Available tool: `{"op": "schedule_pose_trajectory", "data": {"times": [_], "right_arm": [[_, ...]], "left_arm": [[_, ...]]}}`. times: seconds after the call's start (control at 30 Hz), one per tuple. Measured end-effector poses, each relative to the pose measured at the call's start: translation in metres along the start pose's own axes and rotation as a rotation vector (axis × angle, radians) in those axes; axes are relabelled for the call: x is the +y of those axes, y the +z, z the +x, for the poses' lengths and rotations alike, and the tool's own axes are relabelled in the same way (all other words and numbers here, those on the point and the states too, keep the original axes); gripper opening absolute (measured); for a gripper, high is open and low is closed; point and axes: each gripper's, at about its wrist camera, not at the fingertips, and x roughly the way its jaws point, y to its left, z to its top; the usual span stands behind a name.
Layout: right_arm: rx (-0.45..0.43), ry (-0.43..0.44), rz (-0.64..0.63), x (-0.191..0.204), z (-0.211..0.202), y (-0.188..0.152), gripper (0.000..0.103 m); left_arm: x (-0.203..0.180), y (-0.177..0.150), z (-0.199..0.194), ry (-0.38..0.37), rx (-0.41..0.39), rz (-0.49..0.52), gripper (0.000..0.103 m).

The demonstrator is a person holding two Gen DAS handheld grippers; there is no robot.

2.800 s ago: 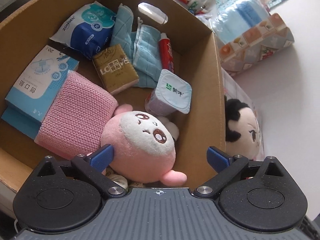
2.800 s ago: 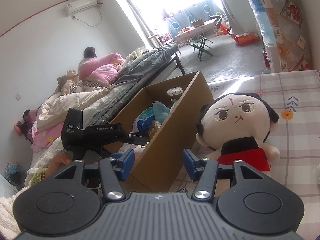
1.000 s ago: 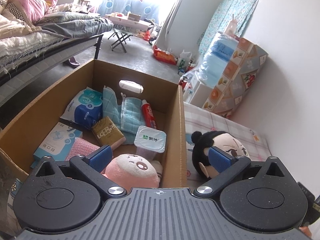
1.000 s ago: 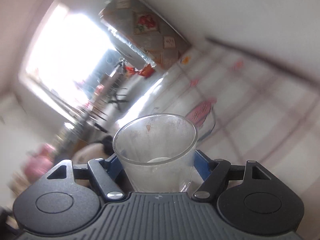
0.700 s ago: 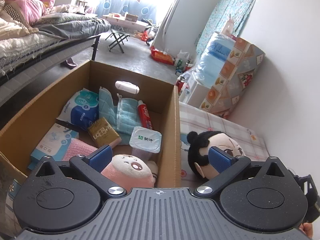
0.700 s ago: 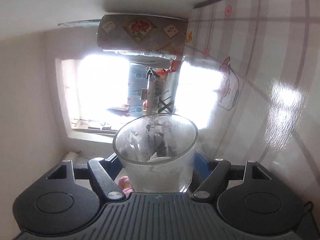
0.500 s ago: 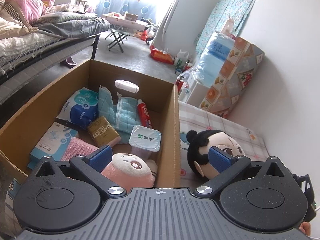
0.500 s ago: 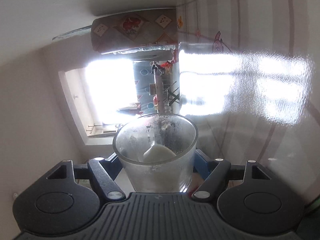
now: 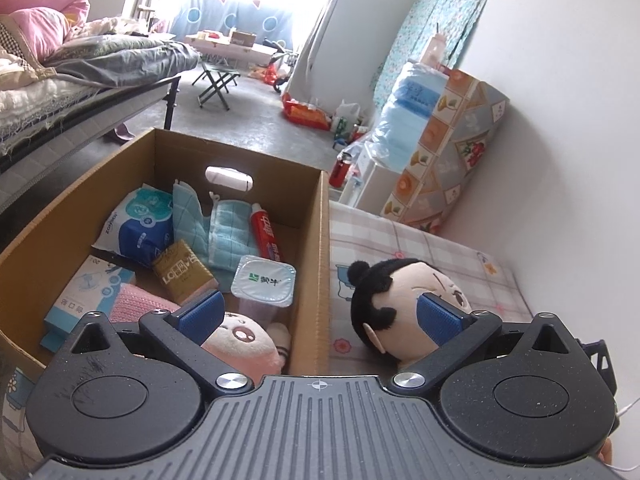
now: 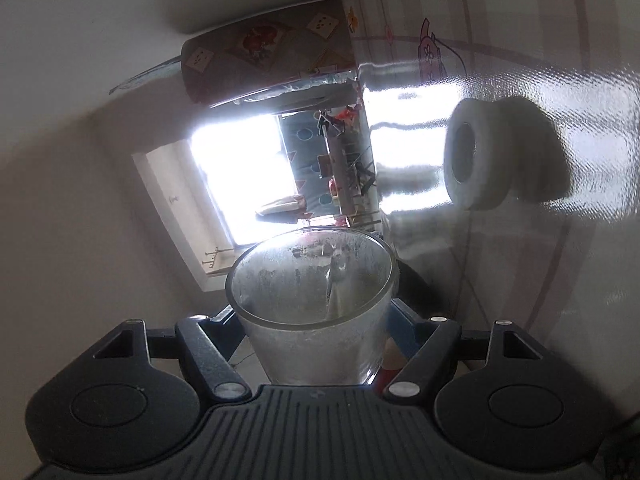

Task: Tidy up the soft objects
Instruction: 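Lift and tip the glass cup with the right tool to empty it, then set the glass cup upright on the table and open the right tool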

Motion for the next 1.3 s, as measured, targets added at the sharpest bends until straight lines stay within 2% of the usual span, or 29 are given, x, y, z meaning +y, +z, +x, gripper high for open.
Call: {"op": "schedule_pose_trajectory", "data": {"times": [0.1, 0.27, 0.4, 0.53, 0.63, 0.73, 0.87, 0.97, 1.07, 1.13, 1.2, 1.23, 1.3], "right_arm": [[-0.012, -0.067, -0.102, 0.018, 0.001, -0.001, 0.077], [-0.068, -0.208, -0.445, 0.087, -0.005, -0.002, 0.077], [-0.199, -0.433, -0.745, 0.134, -0.001, 0.008, 0.077], [-0.232, -0.621, -0.846, 0.132, 0.020, 0.043, 0.077], [-0.236, -0.743, -0.930, 0.118, 0.036, 0.055, 0.076], [-0.223, -0.861, -1.055, 0.104, 0.050, 0.047, 0.076], [-0.179, -0.984, -1.247, 0.102, 0.066, 0.016, 0.076], [-0.130, -1.054, -1.315, 0.103, 0.070, 0.000, 0.078], [-0.135, -1.041, -1.316, 0.118, 0.060, -0.011, 0.082], [-0.130, -1.017, -1.253, 0.129, 0.044, -0.014, 0.081], [-0.087, -0.975, -1.158, 0.131, 0.032, -0.013, 0.074], [-0.052, -0.962, -1.109, 0.128, 0.027, -0.014, 0.063], [0.017, -0.966, -1.060, 0.117, 0.026, -0.017, 0.060]], "left_arm": [[0.001, -0.002, 0.000, 0.000, 0.005, -0.002, 0.103], [0.005, 0.000, -0.002, 0.003, -0.002, -0.014, 0.103], [0.005, 0.000, -0.005, -0.005, -0.010, -0.015, 0.102], [0.004, -0.003, -0.008, -0.017, -0.016, -0.016, 0.103], [0.004, -0.004, -0.008, -0.008, -0.022, -0.013, 0.103], [0.004, -0.005, -0.009, 0.002, -0.019, -0.014, 0.103], [0.005, -0.005, -0.009, 0.006, -0.016, -0.015, 0.103], [0.007, -0.005, -0.009, -0.001, -0.012, -0.023, 0.103], [0.009, -0.006, -0.008, 0.000, -0.005, -0.027, 0.103], [0.011, -0.006, -0.009, 0.001, -0.007, -0.033, 0.103], [0.015, -0.006, -0.012, 0.002, -0.014, -0.039, 0.103], [0.017, -0.006, -0.013, 0.005, -0.020, -0.040, 0.103], [0.021, -0.007, -0.016, 0.012, -0.025, -0.043, 0.103]]}}
